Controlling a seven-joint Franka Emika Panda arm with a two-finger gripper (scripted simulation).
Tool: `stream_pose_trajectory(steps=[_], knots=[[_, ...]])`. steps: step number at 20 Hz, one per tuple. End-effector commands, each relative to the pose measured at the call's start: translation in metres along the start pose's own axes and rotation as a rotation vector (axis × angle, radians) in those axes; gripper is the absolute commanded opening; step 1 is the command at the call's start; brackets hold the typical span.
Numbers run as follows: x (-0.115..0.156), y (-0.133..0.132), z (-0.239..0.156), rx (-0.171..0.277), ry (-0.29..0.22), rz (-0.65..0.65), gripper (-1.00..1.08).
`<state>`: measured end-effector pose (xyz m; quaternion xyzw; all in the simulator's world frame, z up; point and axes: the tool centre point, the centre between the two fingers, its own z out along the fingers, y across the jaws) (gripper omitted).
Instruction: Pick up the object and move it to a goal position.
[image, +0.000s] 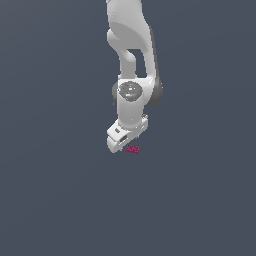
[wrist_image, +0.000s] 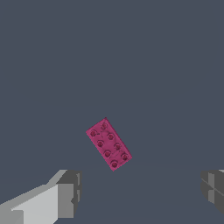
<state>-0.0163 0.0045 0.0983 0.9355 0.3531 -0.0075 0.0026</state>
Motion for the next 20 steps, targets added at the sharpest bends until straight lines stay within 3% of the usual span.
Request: stream_pose_trajectory(steps=[1,12,20], knots=[[0.0,-0.003,0.005,-0.001,0.001,-0.078,1.0],[0.0,-0.016,0.025,-0.004,0.008,-0.406,1.0],[0.001,-0.023,0.033,-0.005,0.013,-0.557,1.0]])
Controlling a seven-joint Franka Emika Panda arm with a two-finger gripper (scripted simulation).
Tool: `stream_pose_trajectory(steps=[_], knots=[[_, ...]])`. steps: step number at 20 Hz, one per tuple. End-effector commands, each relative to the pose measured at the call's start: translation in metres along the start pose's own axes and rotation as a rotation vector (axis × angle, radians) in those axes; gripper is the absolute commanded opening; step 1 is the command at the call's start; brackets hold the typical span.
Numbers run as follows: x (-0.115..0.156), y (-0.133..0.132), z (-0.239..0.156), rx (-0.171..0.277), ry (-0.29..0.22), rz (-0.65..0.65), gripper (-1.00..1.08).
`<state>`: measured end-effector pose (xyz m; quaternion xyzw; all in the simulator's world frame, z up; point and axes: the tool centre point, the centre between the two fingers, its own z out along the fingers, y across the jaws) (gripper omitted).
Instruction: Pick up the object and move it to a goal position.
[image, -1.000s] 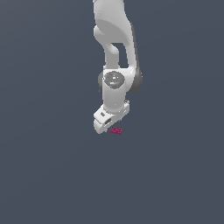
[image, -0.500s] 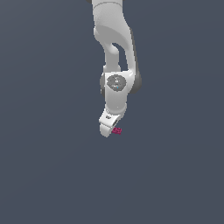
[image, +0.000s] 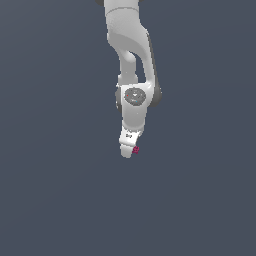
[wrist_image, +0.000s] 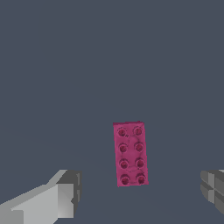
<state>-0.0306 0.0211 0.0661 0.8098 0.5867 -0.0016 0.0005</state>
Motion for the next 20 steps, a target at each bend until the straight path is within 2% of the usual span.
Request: stream_pose_trajectory(steps=[1,12,20], knots=[[0.001,-0.001,0.002,-0.001,0.002,-0.037,1.0],[0.002,-0.003,0.007,-0.001,0.003,-0.07,1.0],[0.002,-0.004,0.04,-0.001,0.003,-0.075,1.0]])
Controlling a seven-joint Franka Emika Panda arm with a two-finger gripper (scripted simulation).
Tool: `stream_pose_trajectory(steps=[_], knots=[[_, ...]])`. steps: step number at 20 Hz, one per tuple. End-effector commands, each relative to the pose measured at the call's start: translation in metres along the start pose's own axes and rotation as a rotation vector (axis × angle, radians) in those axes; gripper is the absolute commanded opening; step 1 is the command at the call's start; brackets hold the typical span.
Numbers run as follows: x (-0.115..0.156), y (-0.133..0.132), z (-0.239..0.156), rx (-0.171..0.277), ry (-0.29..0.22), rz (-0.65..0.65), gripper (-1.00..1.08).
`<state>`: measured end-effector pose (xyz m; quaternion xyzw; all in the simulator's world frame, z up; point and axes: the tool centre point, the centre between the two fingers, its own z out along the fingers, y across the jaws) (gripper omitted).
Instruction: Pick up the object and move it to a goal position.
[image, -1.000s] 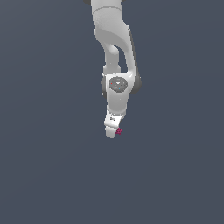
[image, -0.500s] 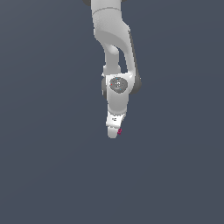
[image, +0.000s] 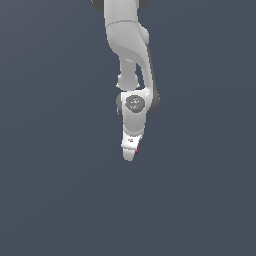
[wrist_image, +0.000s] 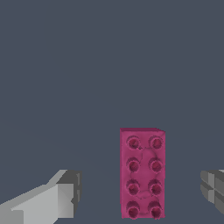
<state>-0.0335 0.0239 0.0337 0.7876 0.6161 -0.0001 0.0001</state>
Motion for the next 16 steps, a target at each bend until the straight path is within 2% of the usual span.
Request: stream_pose_trajectory(steps=[1,7,8,16], knots=[[0.0,0.0,0.012,0.0,0.0,-0.001,1.0],[0.0,0.0,0.022,0.0,0.0,-0.002,1.0],[0.0,0.0,0.022,0.0,0.0,-0.002,-1.0],[0.0,0.0,0.022,0.0,0.0,-0.002,-1.0]])
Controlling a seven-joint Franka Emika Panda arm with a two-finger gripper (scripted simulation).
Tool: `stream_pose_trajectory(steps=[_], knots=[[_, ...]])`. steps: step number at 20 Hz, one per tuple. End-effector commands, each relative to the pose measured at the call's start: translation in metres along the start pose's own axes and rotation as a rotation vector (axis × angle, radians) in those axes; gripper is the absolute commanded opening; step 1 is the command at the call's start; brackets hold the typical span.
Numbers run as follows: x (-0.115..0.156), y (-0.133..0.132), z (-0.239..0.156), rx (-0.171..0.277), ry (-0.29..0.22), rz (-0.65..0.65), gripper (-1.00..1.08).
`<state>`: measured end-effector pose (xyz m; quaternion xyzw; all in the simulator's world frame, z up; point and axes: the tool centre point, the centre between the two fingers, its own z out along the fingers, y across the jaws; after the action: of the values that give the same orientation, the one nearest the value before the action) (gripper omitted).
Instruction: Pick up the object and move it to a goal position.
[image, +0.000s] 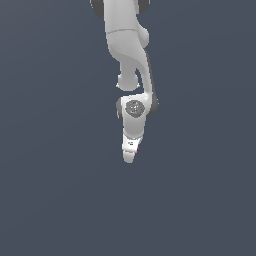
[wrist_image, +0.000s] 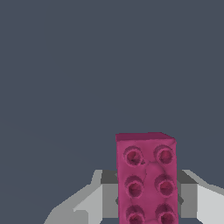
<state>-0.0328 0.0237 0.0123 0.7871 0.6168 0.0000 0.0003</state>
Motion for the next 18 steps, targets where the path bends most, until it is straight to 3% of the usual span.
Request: stream_pose_trajectory(steps=[1,10,18], knots=[[0.0,0.0,0.0,0.001,0.0,0.0,-1.0],[-0.003,-0.004,-0.014,0.0,0.0,0.0,-1.0],[-0.012,-0.016,-0.055,0.0,-0.002,-0.001,-1.0]])
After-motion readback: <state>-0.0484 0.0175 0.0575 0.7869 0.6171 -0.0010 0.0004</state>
